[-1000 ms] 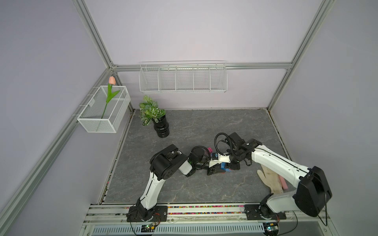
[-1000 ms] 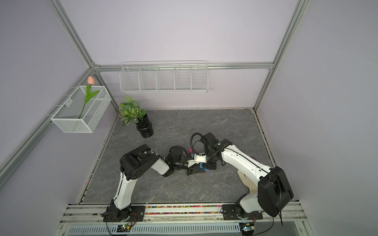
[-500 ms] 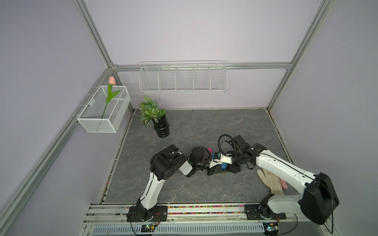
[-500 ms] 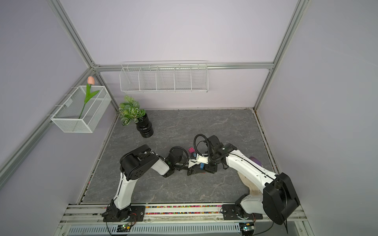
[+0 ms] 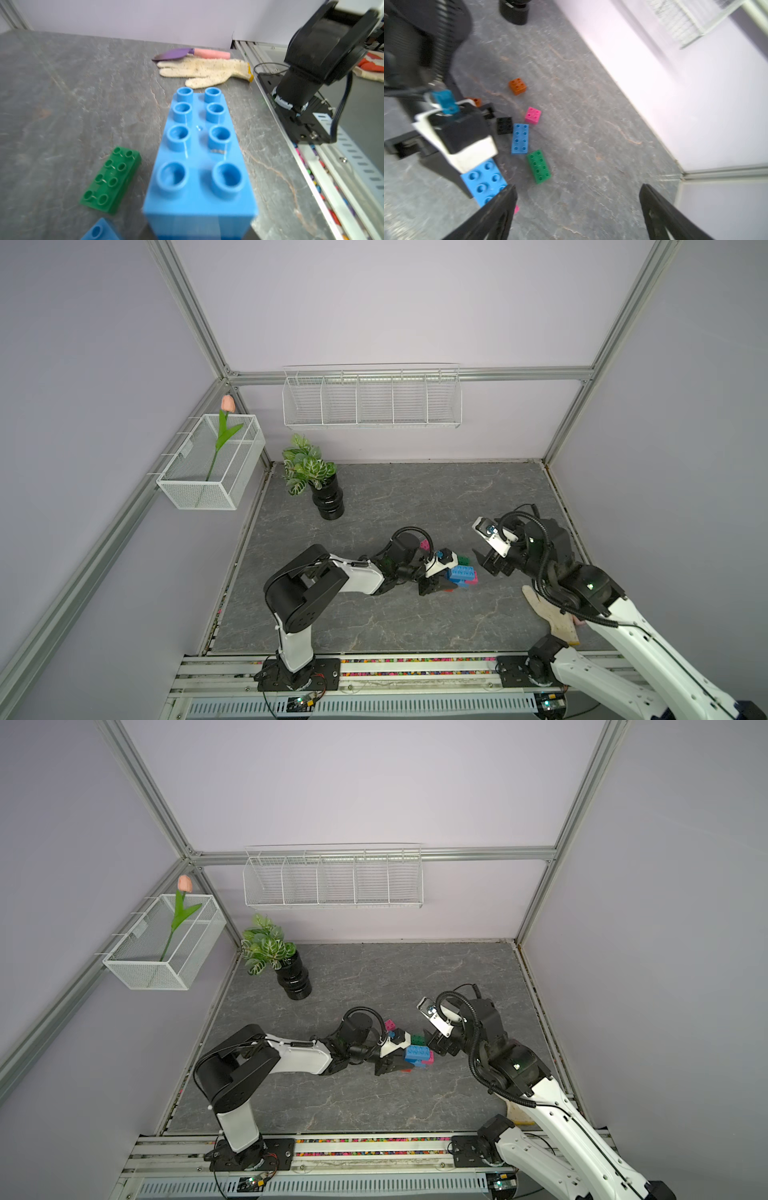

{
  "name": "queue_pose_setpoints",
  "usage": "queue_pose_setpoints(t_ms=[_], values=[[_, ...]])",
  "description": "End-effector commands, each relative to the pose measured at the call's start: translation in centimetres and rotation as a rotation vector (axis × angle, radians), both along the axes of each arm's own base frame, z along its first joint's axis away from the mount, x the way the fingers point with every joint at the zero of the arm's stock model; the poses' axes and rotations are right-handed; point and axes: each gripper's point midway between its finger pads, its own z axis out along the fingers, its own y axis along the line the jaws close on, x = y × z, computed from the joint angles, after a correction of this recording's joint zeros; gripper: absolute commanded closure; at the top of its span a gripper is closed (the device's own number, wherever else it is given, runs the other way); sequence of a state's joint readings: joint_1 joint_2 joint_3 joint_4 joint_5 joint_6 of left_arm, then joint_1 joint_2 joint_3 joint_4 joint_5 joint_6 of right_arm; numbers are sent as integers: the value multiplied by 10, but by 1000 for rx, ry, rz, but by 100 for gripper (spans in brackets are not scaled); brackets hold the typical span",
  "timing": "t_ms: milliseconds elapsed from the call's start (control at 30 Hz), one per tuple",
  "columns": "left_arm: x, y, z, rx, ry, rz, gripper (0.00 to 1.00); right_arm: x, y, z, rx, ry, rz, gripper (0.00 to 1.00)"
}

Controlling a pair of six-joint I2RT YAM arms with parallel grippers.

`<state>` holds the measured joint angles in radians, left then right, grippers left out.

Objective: Assemble the letter p with lego
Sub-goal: Place the lego brick at the center of the board.

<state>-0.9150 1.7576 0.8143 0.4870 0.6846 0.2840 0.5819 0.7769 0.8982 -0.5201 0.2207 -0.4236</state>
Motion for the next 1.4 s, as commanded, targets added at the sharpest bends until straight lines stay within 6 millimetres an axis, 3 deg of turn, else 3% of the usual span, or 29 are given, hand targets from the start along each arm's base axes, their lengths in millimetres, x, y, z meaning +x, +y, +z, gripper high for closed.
queue_pose_setpoints(t_ms=[0,67,200,300,467,667,867,1133,1367], values=[[33,1,34,46,65,205,100,15,-44,27,237,-66,-359,11],[61,4,51,71,154,321,100,13,-57,26,315,-39,-465,11],[110,10,63,106,355,472,100,17,-58,12,350,60,-532,11],[142,10,64,102,535,533,100,23,-55,-3,339,138,-563,11],[187,8,41,71,753,607,100,30,-56,-21,382,207,-622,11],[209,4,10,147,886,663,100,31,-54,-32,422,246,-638,11],[225,6,-5,147,920,745,100,28,-57,-37,405,247,-646,11],[239,-2,-43,210,998,773,100,24,-56,-47,363,293,-631,11],[250,-7,-59,244,1042,745,100,21,-55,-50,361,310,-605,11]])
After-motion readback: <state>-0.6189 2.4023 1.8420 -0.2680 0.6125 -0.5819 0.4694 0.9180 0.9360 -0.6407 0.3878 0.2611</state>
